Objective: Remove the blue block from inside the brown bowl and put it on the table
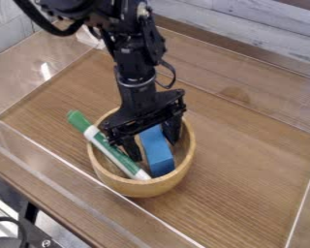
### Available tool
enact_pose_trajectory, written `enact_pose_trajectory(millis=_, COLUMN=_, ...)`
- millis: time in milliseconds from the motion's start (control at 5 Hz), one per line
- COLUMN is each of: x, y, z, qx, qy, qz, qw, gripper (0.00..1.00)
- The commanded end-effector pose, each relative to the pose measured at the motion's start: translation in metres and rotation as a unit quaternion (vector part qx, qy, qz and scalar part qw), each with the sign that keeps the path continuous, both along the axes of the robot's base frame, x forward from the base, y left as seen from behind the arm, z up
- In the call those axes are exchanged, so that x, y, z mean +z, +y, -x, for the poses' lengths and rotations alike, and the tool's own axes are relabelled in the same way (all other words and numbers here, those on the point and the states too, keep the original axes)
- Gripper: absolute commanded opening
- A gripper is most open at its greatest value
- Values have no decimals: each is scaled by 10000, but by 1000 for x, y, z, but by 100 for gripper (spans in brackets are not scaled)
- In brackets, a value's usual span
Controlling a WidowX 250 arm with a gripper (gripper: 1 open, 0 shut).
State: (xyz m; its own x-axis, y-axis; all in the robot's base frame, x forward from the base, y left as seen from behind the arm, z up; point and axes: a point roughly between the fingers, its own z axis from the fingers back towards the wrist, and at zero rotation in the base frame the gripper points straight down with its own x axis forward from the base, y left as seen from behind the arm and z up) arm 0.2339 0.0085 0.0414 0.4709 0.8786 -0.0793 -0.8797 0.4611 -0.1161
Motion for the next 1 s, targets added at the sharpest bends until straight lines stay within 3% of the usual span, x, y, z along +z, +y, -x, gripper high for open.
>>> enact_pose_trajectory(millis=0, x=1, y=-2, z=-6, qx=-20, qy=-174, qz=-37, qw=9998, gripper=100)
enact_pose_trajectory(millis=200, x=-2, y=-2, z=-7, qx=-17, qy=-195, qz=-57, qw=9998, gripper=0)
enact_pose_trajectory(millis=800, x=0, y=-1, z=-7, qx=-242, qy=-260, qz=-161, qw=9992, gripper=0)
